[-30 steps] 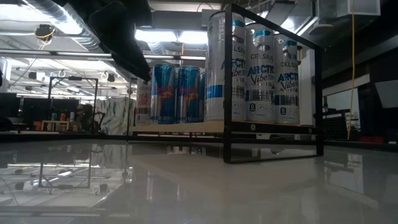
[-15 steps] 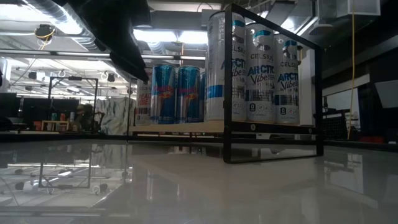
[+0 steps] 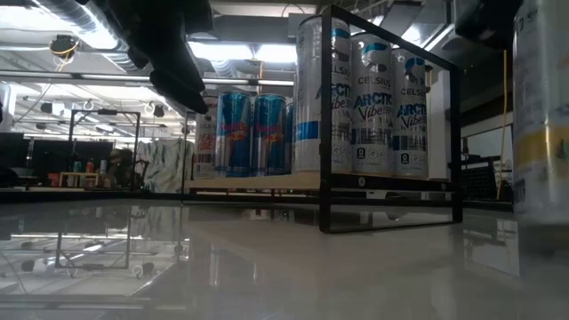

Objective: Place canned beverage on shelf
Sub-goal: Put the white-orange soda can on the shelf and align with the other white-orange soda can

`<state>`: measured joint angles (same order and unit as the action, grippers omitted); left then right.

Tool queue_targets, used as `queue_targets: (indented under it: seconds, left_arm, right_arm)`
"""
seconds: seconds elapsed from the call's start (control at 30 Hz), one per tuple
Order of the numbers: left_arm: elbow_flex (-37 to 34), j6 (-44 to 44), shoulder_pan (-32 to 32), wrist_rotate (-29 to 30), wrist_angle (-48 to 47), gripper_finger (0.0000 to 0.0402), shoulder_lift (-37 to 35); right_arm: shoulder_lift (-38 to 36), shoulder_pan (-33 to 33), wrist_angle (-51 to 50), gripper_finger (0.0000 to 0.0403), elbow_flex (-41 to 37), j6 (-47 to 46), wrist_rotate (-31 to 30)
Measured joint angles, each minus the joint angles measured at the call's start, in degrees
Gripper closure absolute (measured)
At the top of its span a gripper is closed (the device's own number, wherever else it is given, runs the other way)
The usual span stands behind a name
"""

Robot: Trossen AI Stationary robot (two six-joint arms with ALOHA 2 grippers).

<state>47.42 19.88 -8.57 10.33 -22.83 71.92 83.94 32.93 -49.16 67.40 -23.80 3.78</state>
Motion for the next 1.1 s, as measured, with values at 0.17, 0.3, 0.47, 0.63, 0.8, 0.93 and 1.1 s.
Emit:
queue_targets:
  seconds: [0.17, 0.3, 0.47, 0.63, 0.8, 0.93, 1.1]
  left_arm:
    - [0.0, 2.4, -0.5, 0.0, 0.0, 0.0084, 0.0]
    - [0.0, 3.4, -0.7, 0.0, 0.2, 0.0084, 0.0]
    - [0.0, 4.0, -1.0, 0.0, 0.2, 0.0084, 0.0]
    - [0.0, 4.0, -1.3, 0.0, 0.4, 0.0084, 0.0]
    - [0.0, 4.0, -1.3, 0.1, 1.3, 0.0084, 0.0]
    - [0.0, 4.0, -1.3, 0.1, 2.1, 0.0084, 0.0]
    - [0.0, 4.0, -1.3, 0.1, 2.6, 0.0084, 0.0]
  right_arm:
    - [2.9, -1.3, -0.8, 0.0158, 2.2, 4.6, 3.7]
    - [6.3, -1.1, -4.2, 0.0158, 7.8, 9.1, 4.2]
    - [10.2, -1.1, -12.9, 0.0158, 17.4, 10.4, 3.7]
    - [13.0, -1.2, -19.6, 0.0157, 28.2, 14.5, 3.2]
    - [14.4, -1.8, -23.3, 0.0157, 39.3, 20.7, 1.8]
    - [14.5, -3.8, -24.7, 0.0157, 46.0, 24.4, 1.9]
    - [14.6, -7.5, -24.9, 0.0157, 51.5, 30.8, 2.5]
